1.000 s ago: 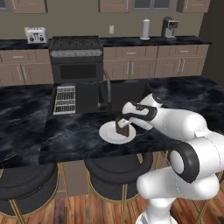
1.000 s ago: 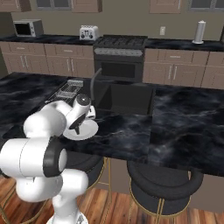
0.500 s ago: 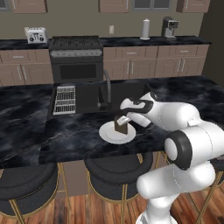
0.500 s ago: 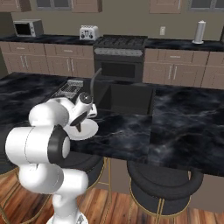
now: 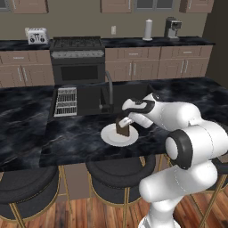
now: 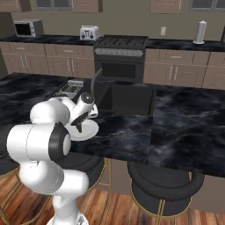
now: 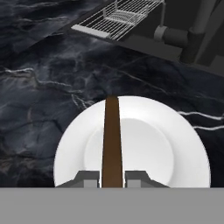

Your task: Start the toaster. Once the lever pops up, take the bread to the plate on the dining counter.

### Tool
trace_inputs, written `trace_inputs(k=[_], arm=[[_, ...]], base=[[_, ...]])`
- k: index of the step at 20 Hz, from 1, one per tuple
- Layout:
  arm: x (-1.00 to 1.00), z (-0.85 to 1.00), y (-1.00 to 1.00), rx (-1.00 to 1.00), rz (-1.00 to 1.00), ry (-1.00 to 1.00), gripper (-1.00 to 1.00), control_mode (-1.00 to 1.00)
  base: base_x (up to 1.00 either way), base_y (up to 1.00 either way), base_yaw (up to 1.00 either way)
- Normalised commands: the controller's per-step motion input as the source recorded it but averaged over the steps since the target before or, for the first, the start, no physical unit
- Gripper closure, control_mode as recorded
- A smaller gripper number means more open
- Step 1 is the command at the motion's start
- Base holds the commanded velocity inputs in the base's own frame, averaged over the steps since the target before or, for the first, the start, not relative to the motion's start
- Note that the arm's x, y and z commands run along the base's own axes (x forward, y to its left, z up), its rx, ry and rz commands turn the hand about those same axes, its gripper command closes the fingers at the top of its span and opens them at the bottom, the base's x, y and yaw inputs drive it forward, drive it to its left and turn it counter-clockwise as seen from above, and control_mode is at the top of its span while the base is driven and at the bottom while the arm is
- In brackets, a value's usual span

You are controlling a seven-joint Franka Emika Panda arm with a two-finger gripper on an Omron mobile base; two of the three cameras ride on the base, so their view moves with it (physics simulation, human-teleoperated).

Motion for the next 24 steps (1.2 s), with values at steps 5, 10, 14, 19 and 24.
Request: trace_inputs(k=[5,10,14,19,24], arm=[[0.00,-0.05,0.00,0.00,0.03,0.02,1.00,-1.00],[0.00,-0.17,0.01,0.00,0.05,0.02,1.00,-1.00],[0.00,-0.09,0.00,0.00,0.05,0.02,1.00,-1.00],[0.00,0.00,0.00,0.00,0.04,0.01,1.00,-1.00],[0.00,0.00,0.00,0.00,0.02,0.00,1.00,-1.00]], base=[[0.00,0.00,0.00],[0.00,0.00,0.00],[0.00,0.00,0.00],[0.00,0.00,0.00],[0.00,0.00,0.00]])
